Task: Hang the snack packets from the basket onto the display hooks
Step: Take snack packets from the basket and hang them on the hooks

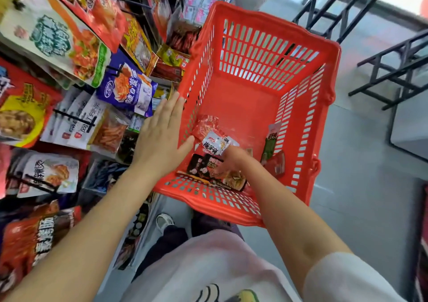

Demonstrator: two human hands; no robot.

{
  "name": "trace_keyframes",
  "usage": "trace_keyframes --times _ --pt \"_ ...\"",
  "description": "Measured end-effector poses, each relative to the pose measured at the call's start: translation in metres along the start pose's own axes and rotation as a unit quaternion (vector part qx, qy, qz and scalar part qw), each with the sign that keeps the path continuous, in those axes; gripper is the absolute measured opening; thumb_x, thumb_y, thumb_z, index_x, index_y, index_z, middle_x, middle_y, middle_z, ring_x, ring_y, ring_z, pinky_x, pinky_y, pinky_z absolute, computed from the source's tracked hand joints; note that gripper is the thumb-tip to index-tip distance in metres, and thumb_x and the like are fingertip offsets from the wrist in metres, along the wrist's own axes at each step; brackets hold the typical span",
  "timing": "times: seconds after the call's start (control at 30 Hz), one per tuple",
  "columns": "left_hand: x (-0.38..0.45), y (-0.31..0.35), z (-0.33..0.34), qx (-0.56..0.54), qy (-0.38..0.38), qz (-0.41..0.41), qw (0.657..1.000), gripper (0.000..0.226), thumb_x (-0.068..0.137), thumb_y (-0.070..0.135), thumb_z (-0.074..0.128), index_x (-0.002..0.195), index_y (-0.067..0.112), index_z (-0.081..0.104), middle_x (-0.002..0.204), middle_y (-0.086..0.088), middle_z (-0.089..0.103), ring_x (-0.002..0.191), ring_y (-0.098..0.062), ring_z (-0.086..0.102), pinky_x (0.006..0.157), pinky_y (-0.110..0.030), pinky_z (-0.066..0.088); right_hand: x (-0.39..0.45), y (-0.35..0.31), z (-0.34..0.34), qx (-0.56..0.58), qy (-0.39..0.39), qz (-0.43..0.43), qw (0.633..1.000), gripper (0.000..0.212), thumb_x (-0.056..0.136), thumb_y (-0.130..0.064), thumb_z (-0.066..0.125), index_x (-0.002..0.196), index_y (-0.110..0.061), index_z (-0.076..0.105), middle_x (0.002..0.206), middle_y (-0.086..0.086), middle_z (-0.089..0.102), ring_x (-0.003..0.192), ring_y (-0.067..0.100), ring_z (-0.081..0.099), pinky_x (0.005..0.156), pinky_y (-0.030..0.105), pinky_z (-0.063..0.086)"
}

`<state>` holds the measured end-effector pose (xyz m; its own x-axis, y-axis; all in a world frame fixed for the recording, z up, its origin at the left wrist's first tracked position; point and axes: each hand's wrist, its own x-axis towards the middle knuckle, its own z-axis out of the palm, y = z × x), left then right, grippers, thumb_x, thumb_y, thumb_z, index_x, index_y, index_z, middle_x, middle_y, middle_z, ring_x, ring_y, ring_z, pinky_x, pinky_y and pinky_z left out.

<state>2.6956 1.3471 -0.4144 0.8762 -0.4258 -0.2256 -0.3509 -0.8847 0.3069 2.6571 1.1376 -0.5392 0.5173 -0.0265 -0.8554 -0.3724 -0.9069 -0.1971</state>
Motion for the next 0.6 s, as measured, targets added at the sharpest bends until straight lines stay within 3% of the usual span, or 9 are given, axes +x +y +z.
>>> trace_keyframes --times 0.1,0.2,0.23,0.33,0.4,0.47,0.53,0.6 --pt "0.0 0.0 -0.001 -0.012 0.0 0.002 1.0 0.087 0.099 0.049 0.049 0.162 0.018 -0.002 0.17 0.004 -0.008 0.156 -0.016 -0.004 0.126 -0.046 0.012 0.006 0.004 -0.002 0.113 0.017 -0.025 0.993 0.034 0.087 -0.037 0.077 0.099 -0.009 0.064 0.095 0.003 0.061 0.091 0.022 0.058 0.069 0.03 0.045" --pt "-0.001 0.0 -0.003 -0.026 0.002 0.005 1.0 0.086 0.099 0.047 0.05 0.162 0.018 -0.001 0.17 0.004 -0.007 0.156 -0.016 -0.003 0.125 -0.046 0.012 0.009 0.012 -0.014 0.255 0.076 -0.035 0.963 0.059 0.086 -0.026 0.08 0.136 -0.007 0.055 0.129 0.01 0.061 0.102 0.023 0.063 0.079 0.037 0.053" --pt "0.0 0.0 -0.003 -0.033 0.001 0.007 0.999 0.086 0.099 0.047 0.05 0.162 0.019 -0.001 0.17 0.005 -0.007 0.156 -0.015 -0.004 0.125 -0.044 0.012 0.007 0.012 -0.02 0.28 0.11 -0.037 0.953 0.059 0.088 -0.025 0.079 0.138 -0.007 0.054 0.129 0.009 0.061 0.102 0.021 0.06 0.078 0.034 0.05" --pt "-0.001 -0.003 -0.007 -0.056 -0.009 0.014 0.998 0.086 0.1 0.046 0.051 0.162 0.021 -0.004 0.169 0.009 -0.012 0.156 -0.012 -0.007 0.124 -0.041 0.008 0.001 0.015 -0.035 0.407 0.211 -0.033 0.888 0.033 0.09 -0.021 0.077 0.116 -0.008 0.062 0.107 0.007 0.068 0.084 0.018 0.065 0.068 0.028 0.052" --pt "-0.003 -0.007 -0.009 -0.061 -0.017 0.019 0.998 0.089 0.099 0.046 0.051 0.161 0.024 -0.008 0.167 0.011 -0.018 0.155 -0.009 -0.011 0.124 -0.04 0.006 0.002 0.014 -0.037 0.459 0.231 -0.01 0.858 0.039 0.089 -0.024 0.077 0.119 -0.005 0.06 0.109 0.007 0.068 0.082 0.021 0.07 0.065 0.032 0.061" --pt "-0.007 -0.011 -0.01 -0.061 -0.02 0.02 0.998 0.092 0.099 0.046 0.053 0.16 0.027 -0.013 0.166 0.013 -0.022 0.154 -0.007 -0.012 0.124 -0.042 0.006 0.013 0.012 -0.035 0.442 0.227 0.006 0.868 0.057 0.085 -0.035 0.079 0.131 -0.007 0.057 0.124 0.01 0.067 0.099 0.03 0.07 0.079 0.046 0.061" --pt "-0.013 -0.014 -0.01 -0.07 -0.022 0.015 0.997 0.093 0.098 0.046 0.054 0.158 0.032 -0.017 0.165 0.015 -0.024 0.153 -0.006 -0.012 0.123 -0.042 0.006 0.016 0.003 -0.032 0.394 0.221 0.007 0.892 0.051 0.089 -0.031 0.076 0.131 -0.008 0.059 0.128 0.011 0.066 0.104 0.026 0.066 0.08 0.037 0.057" --pt "-0.018 -0.016 -0.008 -0.096 -0.021 0.002 0.995 0.095 0.098 0.045 0.055 0.158 0.034 -0.018 0.166 0.015 -0.022 0.153 -0.004 -0.011 0.124 -0.042 0.007 0.021 -0.006 -0.028 0.303 0.219 0.027 0.927 0.061 0.09 -0.035 0.074 0.14 -0.008 0.052 0.143 0.016 0.051 0.125 0.029 0.053 0.097 0.04 0.05"
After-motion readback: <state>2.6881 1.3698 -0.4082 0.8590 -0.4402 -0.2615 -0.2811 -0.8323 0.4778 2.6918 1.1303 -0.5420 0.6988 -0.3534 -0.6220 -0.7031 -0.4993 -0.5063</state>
